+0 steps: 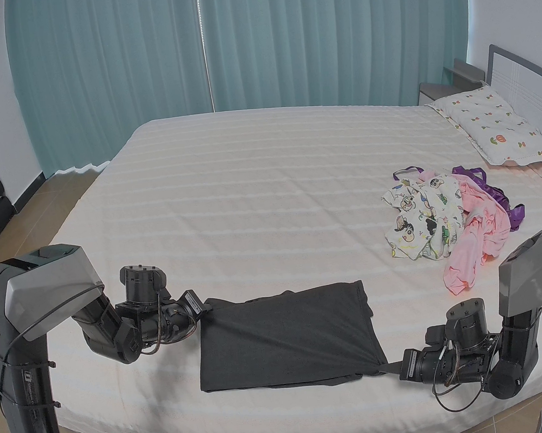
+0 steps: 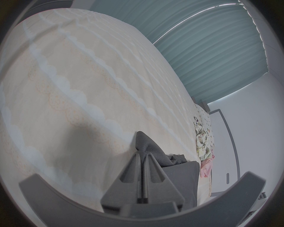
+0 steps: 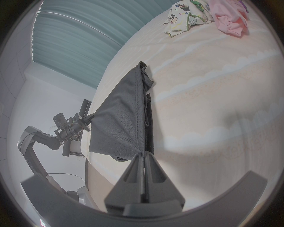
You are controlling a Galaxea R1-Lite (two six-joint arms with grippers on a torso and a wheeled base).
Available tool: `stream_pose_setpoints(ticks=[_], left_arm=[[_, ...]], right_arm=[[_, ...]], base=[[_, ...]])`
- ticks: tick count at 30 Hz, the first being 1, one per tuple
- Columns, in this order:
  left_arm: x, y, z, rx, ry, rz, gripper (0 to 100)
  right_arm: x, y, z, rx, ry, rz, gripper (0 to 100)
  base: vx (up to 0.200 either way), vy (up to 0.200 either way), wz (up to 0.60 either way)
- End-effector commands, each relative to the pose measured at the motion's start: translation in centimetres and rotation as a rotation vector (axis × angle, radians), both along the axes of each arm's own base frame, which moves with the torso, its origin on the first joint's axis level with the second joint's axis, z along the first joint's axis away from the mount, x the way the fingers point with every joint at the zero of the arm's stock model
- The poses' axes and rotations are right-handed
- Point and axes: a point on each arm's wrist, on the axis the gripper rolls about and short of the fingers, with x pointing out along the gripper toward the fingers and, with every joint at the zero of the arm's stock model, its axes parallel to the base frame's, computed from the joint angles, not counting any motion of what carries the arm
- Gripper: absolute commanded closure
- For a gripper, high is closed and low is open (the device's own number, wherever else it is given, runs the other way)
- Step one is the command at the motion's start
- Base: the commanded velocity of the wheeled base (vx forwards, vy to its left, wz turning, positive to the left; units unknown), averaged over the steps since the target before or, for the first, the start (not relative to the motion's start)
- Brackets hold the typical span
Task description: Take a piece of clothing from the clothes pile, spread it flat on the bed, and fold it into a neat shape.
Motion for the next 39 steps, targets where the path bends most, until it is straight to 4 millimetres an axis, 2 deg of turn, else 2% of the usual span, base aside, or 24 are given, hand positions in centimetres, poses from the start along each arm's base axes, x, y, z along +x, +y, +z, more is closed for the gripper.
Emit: stream_pose_setpoints(ticks=[1, 3, 4, 5, 6, 10, 16, 19, 20, 22, 28, 31, 35, 39], left_arm=[[0.1, -0.1, -0.3, 0.002, 0.003, -0.002, 100], [0.1, -0.1, -0.2, 0.001, 0.003, -0.003, 100], [0.1, -0.1, -0.1, 0.001, 0.003, -0.003, 100], [0.0, -0.1, -0.1, -0.001, 0.004, -0.005, 100], [-0.1, -0.2, -0.1, -0.001, 0.006, -0.007, 0], [-0.5, -0.1, -0.1, 0.0, 0.015, -0.006, 0], [-2.5, 1.2, 1.9, -0.011, 0.011, 0.002, 0], [-4.9, 1.7, 2.7, -0.048, 0.041, -0.068, 0], [-4.9, 1.7, 2.7, -0.048, 0.041, -0.068, 0], [-6.2, 1.7, 2.9, -0.077, 0.033, -0.127, 0], [-6.3, 0.5, 2.6, -0.078, -0.004, -0.186, 0], [-6.3, -0.5, 0.8, -0.006, 0.001, -0.244, 0], [-6.2, -0.7, -0.2, 0.066, -0.004, -0.237, 0], [-6.0, -0.7, -0.1, 0.076, -0.005, -0.224, 0]], right_arm=[[0.1, 0.0, -0.1, -0.001, 0.002, -0.001, 100], [0.1, 0.0, -0.2, -0.002, 0.003, -0.001, 100], [0.1, 0.0, -0.2, -0.001, 0.003, 0.001, 0], [0.1, 0.1, -0.2, 0.0, 0.002, 0.002, 0], [0.2, 0.1, -0.2, 0.0, 0.001, 0.002, 0], [0.2, 0.0, -0.1, 0.008, -0.005, 0.0, 0], [0.1, -0.1, 0.0, 0.013, -0.01, -0.007, 0], [0.0, -0.1, -0.1, 0.012, -0.004, -0.007, 0], [0.0, -0.1, -0.1, 0.012, -0.004, -0.007, 0], [0.1, -0.1, -0.1, 0.014, -0.007, -0.007, 0], [0.1, 0.0, -0.1, 0.015, -0.006, -0.005, 0], [0.1, 0.0, -0.1, 0.015, -0.006, -0.003, 0], [0.1, 0.0, -0.1, 0.015, -0.006, -0.003, 0], [0.0, 0.1, -0.2, 0.014, -0.003, 0.001, 0]], base=[[0.0, 0.0, 0.0], [0.0, 0.0, 0.0], [0.0, 0.0, 0.0], [0.0, 0.0, 0.0], [0.0, 0.0, 0.0], [0.0, 0.0, 0.0], [0.0, 0.0, 0.0], [0.0, 0.0, 0.0], [0.0, 0.0, 0.0], [0.0, 0.0, 0.0], [0.0, 0.0, 0.0], [0.0, 0.0, 0.0], [0.0, 0.0, 0.0], [0.0, 0.0, 0.0]])
